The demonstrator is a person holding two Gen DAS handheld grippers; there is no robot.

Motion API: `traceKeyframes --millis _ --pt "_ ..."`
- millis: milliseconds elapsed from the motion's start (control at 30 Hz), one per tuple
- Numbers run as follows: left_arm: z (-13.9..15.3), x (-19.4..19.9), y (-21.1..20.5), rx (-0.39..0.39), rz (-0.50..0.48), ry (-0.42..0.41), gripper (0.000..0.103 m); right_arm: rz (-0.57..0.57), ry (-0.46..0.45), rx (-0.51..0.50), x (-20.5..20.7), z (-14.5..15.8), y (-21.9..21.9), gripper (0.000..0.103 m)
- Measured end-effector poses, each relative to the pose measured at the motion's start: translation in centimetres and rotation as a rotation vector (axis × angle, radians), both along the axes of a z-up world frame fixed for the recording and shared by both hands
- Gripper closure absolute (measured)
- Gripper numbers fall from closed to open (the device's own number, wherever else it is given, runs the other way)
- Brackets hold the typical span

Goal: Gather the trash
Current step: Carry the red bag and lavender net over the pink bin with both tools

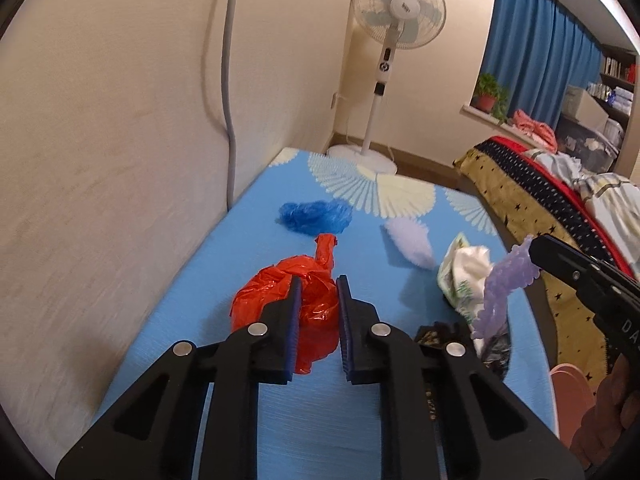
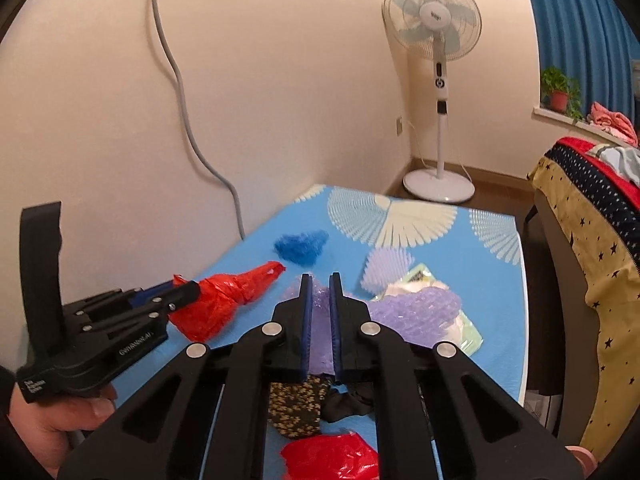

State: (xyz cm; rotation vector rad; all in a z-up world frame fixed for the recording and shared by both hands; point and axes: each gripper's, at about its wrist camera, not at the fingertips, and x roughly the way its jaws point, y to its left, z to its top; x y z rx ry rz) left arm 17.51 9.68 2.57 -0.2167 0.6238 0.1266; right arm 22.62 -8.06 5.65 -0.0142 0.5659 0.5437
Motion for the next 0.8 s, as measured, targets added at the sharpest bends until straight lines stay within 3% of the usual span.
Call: traceKeyframes --millis 800 --pt "5.8 -7.8 -3.7 -0.056 -0.141 -0.145 0.087 -0.189 -0.114 0.089 -11.4 5.8 -7.3 0.095"
